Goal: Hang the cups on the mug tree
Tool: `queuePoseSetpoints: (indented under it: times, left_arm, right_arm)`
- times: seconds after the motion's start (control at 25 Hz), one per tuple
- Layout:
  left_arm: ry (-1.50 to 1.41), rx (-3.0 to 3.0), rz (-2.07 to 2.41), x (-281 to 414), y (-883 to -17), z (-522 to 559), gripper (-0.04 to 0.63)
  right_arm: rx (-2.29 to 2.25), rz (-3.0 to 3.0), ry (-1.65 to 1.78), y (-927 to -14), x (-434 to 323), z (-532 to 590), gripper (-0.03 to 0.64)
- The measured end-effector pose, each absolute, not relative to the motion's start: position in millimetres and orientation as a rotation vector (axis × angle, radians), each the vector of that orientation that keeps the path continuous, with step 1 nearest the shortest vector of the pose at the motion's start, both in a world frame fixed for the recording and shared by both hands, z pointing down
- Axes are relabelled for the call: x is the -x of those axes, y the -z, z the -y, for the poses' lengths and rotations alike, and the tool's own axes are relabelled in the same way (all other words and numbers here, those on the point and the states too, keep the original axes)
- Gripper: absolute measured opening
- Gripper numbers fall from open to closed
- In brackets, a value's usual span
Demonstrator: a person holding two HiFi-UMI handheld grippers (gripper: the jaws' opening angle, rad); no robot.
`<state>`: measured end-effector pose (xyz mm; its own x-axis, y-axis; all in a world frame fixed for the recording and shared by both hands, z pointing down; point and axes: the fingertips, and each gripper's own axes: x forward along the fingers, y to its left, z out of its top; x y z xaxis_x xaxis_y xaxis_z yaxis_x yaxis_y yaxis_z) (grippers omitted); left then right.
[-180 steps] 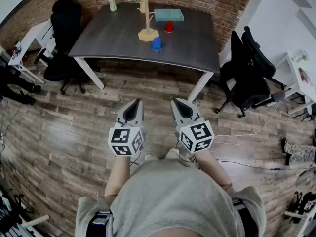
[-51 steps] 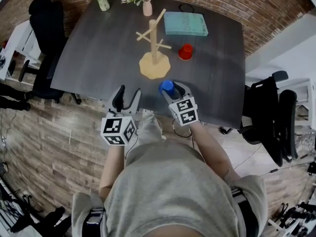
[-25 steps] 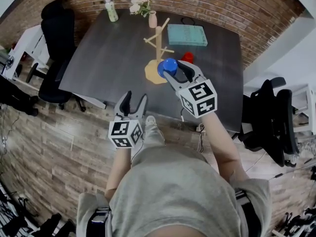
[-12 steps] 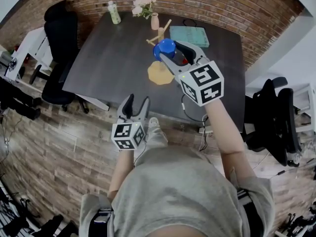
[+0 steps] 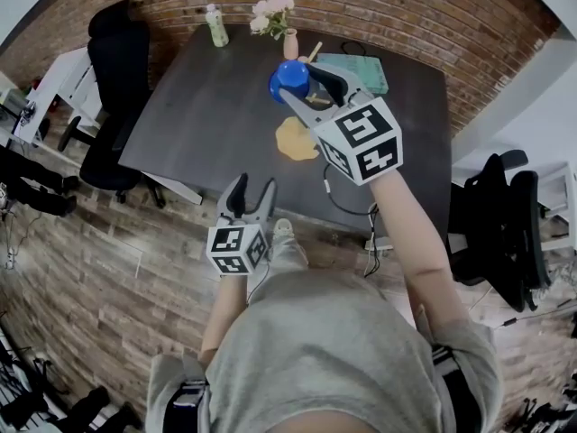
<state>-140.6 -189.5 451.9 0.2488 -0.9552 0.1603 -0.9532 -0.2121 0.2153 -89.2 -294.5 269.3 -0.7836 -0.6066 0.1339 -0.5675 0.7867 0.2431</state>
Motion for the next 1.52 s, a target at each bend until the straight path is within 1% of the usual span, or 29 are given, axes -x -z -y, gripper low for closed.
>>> queuePoseSetpoints:
  times: [1.04, 1.24, 1.36, 1.52]
  left_arm:
    - [-0.007, -2.233, 1.788, 149, -454, 204, 0.235]
    - [-0.007, -2.237, 1.785, 147, -452, 206, 0.235]
    - [-0.010, -2.243, 1.784, 146, -453, 206, 0.235]
    - [-0.017, -2.251, 1.776, 144, -453, 206, 0.235]
  right_arm:
    - [-0.937, 2.675, 0.234, -313, 104, 330, 0.224]
    - [-0.910, 2.689, 0.210, -317, 106, 328, 0.252]
    - [-0.896, 2.698, 0.205, -319, 107, 324, 0.282]
    - [-0.898, 2.704, 0.208, -320, 106, 321, 0.282]
